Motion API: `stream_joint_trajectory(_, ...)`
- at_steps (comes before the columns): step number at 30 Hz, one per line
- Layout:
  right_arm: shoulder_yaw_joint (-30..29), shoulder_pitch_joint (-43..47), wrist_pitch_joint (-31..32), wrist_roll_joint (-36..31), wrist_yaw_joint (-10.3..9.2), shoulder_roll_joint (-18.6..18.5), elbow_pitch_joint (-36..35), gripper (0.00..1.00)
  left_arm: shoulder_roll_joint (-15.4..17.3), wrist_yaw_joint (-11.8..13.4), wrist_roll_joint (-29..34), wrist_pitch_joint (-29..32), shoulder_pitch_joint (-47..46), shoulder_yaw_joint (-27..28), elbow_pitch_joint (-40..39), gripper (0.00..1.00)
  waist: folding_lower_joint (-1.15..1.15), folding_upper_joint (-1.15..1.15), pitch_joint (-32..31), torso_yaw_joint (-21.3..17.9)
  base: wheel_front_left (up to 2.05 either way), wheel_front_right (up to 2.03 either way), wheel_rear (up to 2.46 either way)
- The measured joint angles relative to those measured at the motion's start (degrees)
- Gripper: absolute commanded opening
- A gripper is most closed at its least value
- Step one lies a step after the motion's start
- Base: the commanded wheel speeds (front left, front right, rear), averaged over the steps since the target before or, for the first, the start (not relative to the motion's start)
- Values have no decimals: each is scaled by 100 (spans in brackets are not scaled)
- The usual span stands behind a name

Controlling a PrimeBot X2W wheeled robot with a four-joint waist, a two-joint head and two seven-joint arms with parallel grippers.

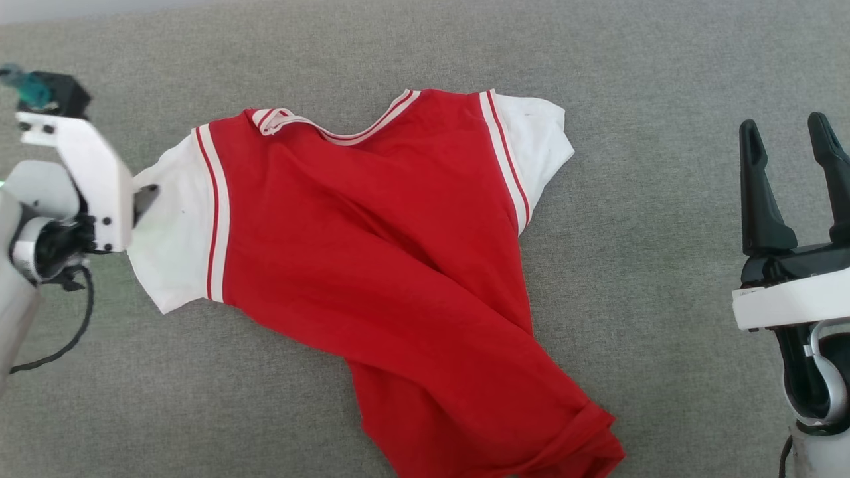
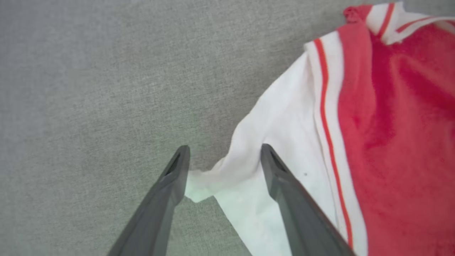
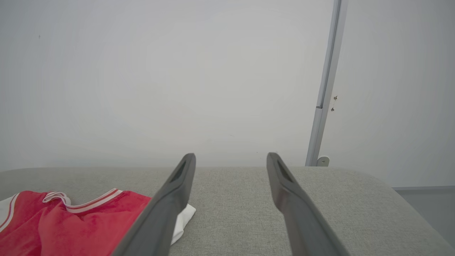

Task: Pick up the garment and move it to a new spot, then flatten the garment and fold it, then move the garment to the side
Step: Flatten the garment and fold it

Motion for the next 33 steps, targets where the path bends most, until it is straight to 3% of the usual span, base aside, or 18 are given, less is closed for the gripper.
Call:
stream_joint_trajectory(6,53,-5,86,1,0,-90,-35,100,-11,110,-115,-4,31,94,414,100,0,0,33,-8,0,0,0)
stream_joint_trajectory(17,159,-221,203,10,0,-258,16,100,-455,101,-378,-33,3,178,1111,100,0,0,101,54,0,0,0)
stream_joint_trajectory(18,198,-330,254,29,0,-292,63,100,-570,64,-426,-65,-19,194,1233,95,0,0,124,82,0,0,0)
stream_joint_trajectory(19,261,-380,309,15,0,-334,92,100,-593,27,-427,-24,-53,190,1280,0,0,0,133,97,0,0,0)
stream_joint_trajectory(26,597,-1042,689,218,0,-682,638,100,-909,-160,-498,-85,-331,196,1524,0,0,0,278,263,0,0,0)
stream_joint_trajectory(33,1270,-1956,1650,673,0,-1299,1784,100,-1240,-368,-410,-289,-701,83,1651,0,0,0,480,604,0,0,0)
